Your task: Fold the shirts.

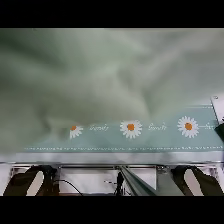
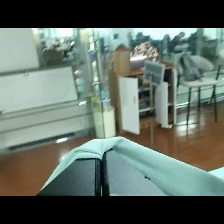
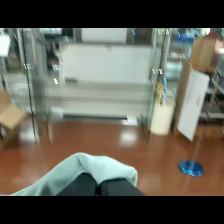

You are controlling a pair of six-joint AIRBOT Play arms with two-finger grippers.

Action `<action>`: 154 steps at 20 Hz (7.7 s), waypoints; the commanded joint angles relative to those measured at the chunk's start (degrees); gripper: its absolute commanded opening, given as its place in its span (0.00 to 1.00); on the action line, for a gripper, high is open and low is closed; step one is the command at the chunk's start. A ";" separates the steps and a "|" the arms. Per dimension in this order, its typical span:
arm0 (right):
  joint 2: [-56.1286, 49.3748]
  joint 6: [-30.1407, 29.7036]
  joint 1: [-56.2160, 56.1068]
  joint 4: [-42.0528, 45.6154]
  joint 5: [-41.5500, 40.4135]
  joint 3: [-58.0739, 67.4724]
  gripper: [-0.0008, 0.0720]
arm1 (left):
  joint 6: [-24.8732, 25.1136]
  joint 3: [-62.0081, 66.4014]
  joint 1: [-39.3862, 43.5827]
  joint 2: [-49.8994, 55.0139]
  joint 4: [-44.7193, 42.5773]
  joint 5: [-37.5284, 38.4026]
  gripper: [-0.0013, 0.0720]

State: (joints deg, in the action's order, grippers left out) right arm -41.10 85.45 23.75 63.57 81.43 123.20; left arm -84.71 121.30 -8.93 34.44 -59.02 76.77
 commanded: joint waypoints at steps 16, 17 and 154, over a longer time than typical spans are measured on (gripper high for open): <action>-2.86 -0.98 0.00 1.03 19.82 -37.13 0.04 | -1.22 -40.59 -0.72 1.31 -2.03 13.42 0.05; -5.31 -0.52 0.00 0.31 18.67 -37.13 0.04 | -0.92 -43.39 -0.55 3.08 1.16 10.03 0.05; -44.22 -12.83 -15.39 -22.73 -52.98 -65.88 0.05 | 16.11 -49.99 3.15 59.10 8.96 -27.71 0.05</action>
State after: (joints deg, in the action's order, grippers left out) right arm -81.62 72.07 8.54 40.71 29.71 56.10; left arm -68.88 69.95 -5.82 89.23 -49.69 49.30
